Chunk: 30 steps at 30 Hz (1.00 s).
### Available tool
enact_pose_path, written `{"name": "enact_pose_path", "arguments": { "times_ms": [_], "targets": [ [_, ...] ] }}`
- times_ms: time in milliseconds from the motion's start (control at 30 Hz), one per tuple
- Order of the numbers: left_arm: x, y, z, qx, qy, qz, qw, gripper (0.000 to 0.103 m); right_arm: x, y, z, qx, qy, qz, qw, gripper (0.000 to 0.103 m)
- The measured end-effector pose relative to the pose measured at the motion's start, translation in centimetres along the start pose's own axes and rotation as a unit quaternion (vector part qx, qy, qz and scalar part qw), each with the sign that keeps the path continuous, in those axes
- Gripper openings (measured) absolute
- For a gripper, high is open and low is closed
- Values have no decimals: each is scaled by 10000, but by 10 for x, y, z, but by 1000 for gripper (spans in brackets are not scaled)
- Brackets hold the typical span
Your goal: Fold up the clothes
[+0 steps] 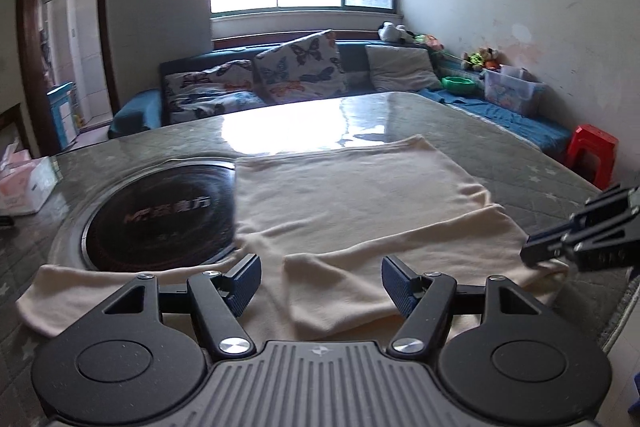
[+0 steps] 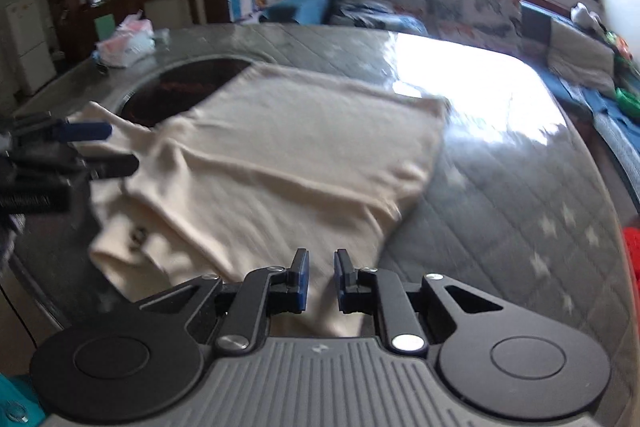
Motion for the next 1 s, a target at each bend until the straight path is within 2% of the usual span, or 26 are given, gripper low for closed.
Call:
{"name": "enact_pose_path", "arguments": {
  "times_ms": [100, 233, 333, 433, 500, 567, 667, 800, 1000],
  "targets": [
    [5, -1, 8, 51, -141, -23, 9999, 68, -2, -7, 9, 99, -20, -21, 9999, 13],
    [12, -2, 18, 98, -328, -58, 9994, 67, -8, 4, 11, 30, -16, 141, 9999, 13],
    [17, -4, 26, 134, -468, -84, 9988, 62, -4, 26, 9, -38, 101, 397, 9992, 13],
    [24, -6, 31, 151, -582, -139, 9981, 59, 8, 30, 13, 4, 137, 388, 9992, 13],
    [30, -9, 32, 156, -623, -230, 9977, 52, 16, 32, 15, 40, 155, 361, 9992, 13],
    [36, -12, 32, 162, -649, -327, 9972, 52, 25, 33, 18, 77, 172, 333, 9993, 13],
    [40, -19, 24, 180, -491, -497, 9974, 52, 34, 34, 22, 132, 208, 305, 9992, 13],
    [31, -23, 3, 189, -365, -469, 9981, 53, 32, 35, 21, 69, 225, 275, 9993, 14],
    [27, -33, -20, 33, -105, -577, 9983, 54, 38, 49, -2, -291, 415, 262, 9984, 16]
  ]
}}
Point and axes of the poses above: each gripper's, at about its wrist camera, not at the fingertips, and x roughly the way its jaws point, z to its right, y to its top, the point moved 7 cm from there along x, roughly the way its jaws point, and after that the axes turned 10 degrees about y, right-handed, at the moved point
